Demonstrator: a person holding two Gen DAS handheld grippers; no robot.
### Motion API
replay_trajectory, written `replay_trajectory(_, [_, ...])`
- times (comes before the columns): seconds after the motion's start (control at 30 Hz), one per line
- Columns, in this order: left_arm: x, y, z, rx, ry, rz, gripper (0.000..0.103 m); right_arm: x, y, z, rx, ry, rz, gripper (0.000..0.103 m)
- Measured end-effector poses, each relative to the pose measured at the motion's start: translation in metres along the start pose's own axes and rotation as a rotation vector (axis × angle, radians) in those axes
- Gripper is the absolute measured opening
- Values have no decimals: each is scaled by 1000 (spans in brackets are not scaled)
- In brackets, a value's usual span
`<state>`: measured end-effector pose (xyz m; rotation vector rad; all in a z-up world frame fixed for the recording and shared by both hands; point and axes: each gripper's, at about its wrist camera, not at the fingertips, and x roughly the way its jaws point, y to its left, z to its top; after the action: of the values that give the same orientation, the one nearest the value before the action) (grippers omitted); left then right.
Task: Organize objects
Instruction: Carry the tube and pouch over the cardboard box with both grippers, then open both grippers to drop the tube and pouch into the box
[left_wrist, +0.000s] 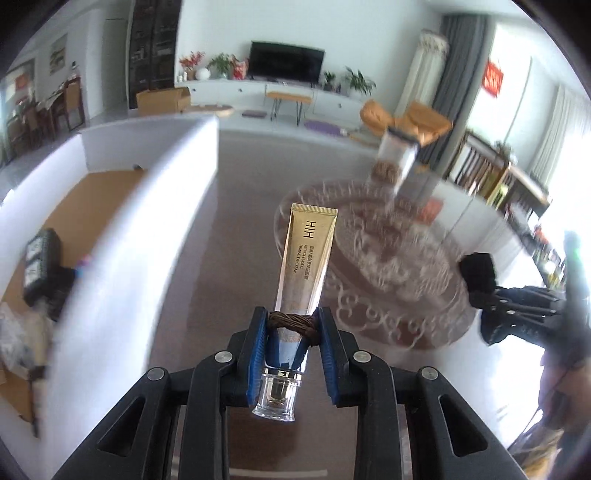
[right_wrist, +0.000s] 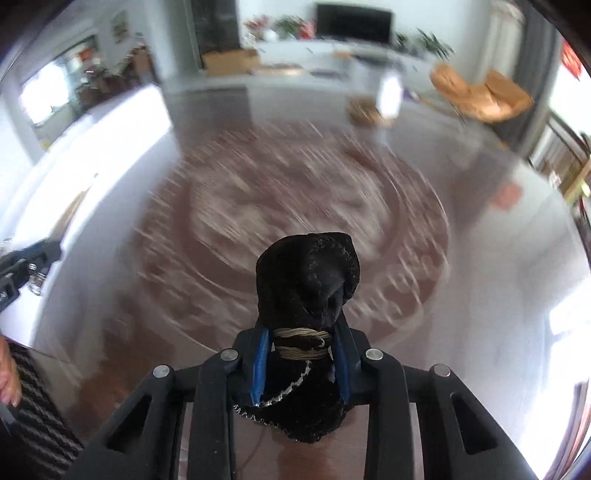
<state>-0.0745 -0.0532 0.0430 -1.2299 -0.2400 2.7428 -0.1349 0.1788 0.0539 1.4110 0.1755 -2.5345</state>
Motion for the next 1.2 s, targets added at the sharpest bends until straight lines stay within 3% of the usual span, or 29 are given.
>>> replay_trajectory(0.13, [-47,48,25,-76,-60,15,27,-30,62,52,-62,-93,130,30])
replay_trajectory(0.33, [-89,148,43,-192,-75,206,27,-46,194,120,-182,-151,371,30])
replay_trajectory(0.47, [-92,205,26,-251,4,341,27,-38,294,137,-302,-85,506,31])
replay_trajectory(0.63, [-81,251,-1,-313,115,429,29,-2,376,117,-442,66,531,34])
replay_trajectory(0.7, [-80,258,-6,-320,138,451,36,14,395,105,-493,140,513,43])
replay_trajectory(0.77, [-80,258,-8,-318,142,468,62,24,405,95,-536,181,480,65])
replay_trajectory(0.8, [-84,257,-9,-311,132,486,80,25,406,94,-545,178,466,68])
replay_trajectory(0.83, [-89,253,-8,-297,103,508,88,26,401,99,-546,167,458,70])
replay_trajectory(0.93, [-99,241,-8,-276,21,544,98,17,390,104,-526,128,431,76])
replay_trajectory(1.03, [-114,230,-1,-289,-23,572,99,3,379,117,-513,73,386,85])
replay_trajectory(1.2, [-119,222,13,-390,-23,574,100,-13,369,136,-513,31,339,89])
